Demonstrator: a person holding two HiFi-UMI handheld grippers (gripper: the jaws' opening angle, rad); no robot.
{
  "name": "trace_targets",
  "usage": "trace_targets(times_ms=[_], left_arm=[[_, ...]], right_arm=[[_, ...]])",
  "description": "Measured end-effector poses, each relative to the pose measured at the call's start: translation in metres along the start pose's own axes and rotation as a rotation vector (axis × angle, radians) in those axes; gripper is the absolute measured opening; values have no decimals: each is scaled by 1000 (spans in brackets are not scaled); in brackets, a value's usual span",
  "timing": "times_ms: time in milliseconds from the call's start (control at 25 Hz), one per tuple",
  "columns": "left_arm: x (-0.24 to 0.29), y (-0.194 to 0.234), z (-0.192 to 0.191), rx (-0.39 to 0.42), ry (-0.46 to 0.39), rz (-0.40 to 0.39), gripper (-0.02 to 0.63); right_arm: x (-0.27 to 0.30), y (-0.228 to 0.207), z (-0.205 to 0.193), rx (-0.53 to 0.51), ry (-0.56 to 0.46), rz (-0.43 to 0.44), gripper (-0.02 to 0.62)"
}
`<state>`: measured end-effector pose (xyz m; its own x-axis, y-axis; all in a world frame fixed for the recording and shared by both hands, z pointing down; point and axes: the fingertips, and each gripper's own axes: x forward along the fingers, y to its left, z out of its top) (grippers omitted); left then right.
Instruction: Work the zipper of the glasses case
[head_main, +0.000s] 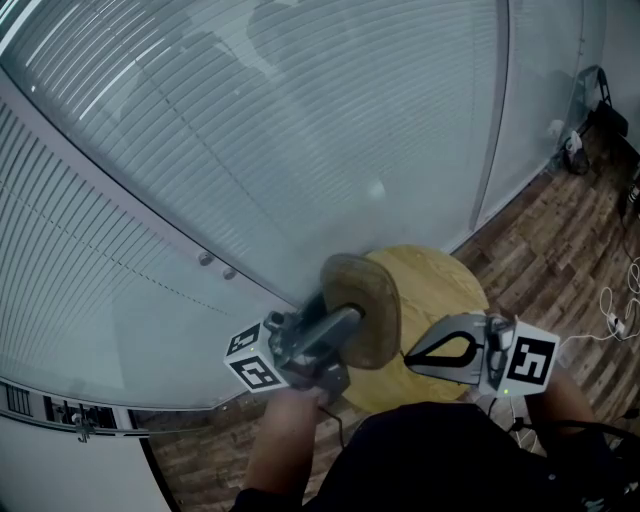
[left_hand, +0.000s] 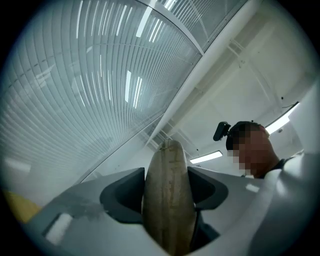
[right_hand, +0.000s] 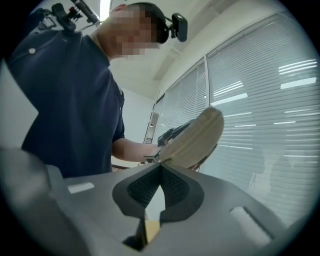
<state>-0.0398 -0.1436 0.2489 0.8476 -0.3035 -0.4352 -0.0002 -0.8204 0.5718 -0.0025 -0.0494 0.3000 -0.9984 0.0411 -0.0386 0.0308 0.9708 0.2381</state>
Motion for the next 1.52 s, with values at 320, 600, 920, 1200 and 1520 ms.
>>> trace_targets(times_ms=[320,600,920,1200,1520], left_arm=[[26,23,2,64,33,97,275],[34,37,8,65,-54,180,275],[41,34,19,84,-86,207,276],[18,61,-1,212,-12,324,281],[-17,79,-37,514,179,465,282]], right_arm=[[17,1,-54,-70,244,-20,8],[29,-18,-63,-145,238,-134,8],[40,-34,-62,-91,199,-235,9],[19,-41,-98,90,223,-304,143],[-24,-52,-111,151,154,-431,143]])
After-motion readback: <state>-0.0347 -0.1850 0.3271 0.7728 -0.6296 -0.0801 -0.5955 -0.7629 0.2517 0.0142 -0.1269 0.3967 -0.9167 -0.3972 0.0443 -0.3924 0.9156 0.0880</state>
